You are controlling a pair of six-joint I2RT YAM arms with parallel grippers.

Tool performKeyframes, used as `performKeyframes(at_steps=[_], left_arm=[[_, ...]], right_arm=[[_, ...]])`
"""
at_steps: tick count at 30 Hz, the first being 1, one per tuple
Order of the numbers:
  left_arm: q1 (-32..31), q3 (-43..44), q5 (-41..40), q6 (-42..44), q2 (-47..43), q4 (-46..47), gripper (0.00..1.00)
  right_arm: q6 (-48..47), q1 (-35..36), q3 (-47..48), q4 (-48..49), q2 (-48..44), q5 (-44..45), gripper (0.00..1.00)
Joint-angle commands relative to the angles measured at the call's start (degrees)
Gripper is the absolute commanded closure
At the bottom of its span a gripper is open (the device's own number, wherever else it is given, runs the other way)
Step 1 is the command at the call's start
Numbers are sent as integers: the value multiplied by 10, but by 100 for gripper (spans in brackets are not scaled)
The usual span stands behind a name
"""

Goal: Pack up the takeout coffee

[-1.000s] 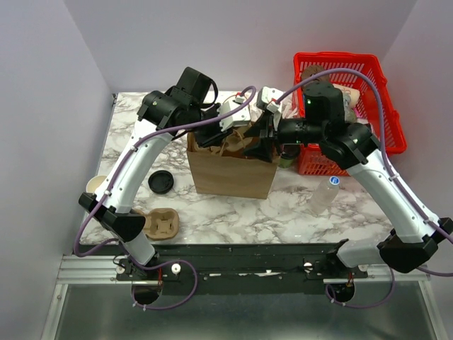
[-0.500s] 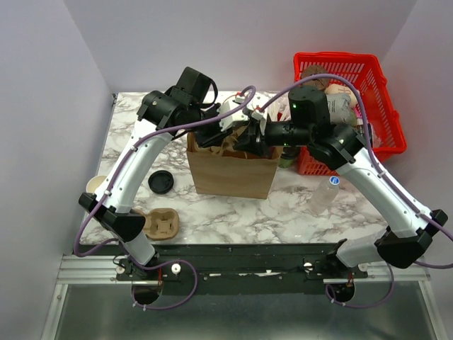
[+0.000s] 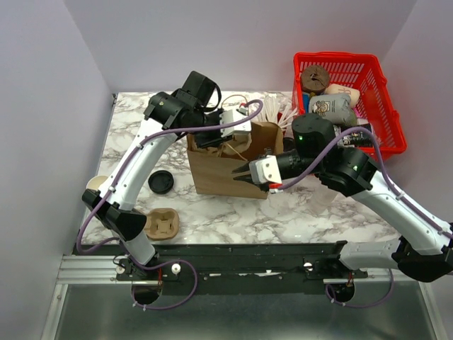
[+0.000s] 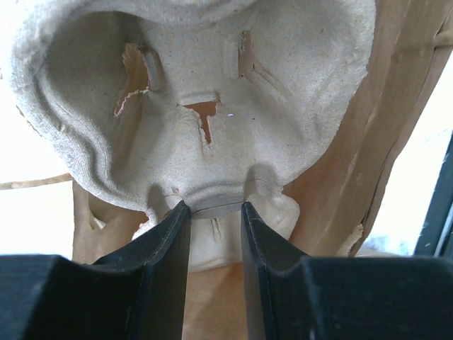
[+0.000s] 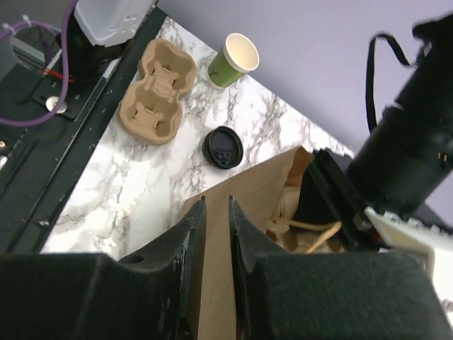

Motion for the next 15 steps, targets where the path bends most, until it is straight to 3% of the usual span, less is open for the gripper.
performKeyframes(at_steps=[1,5,10,14,15], left_arm=[[-26,-38,-41,61,-21,-105,100],[-69,-75,-67,83,-29,-104,100],[-93,-58,-55,63,-8,-104,100],[-98,-61,-80,68,11,-105,100],[-100,-68,-88,71,20,-105,100]], right_arm=[[-93,16,-20,-8,-5,-17,73],[-102,21,-30,6,-12,-20,74],[-125,25,-45,20,-40,3,75],[-84,26,-106,143,-102,35,56],[-64,26,-112,158,-116,44,44]])
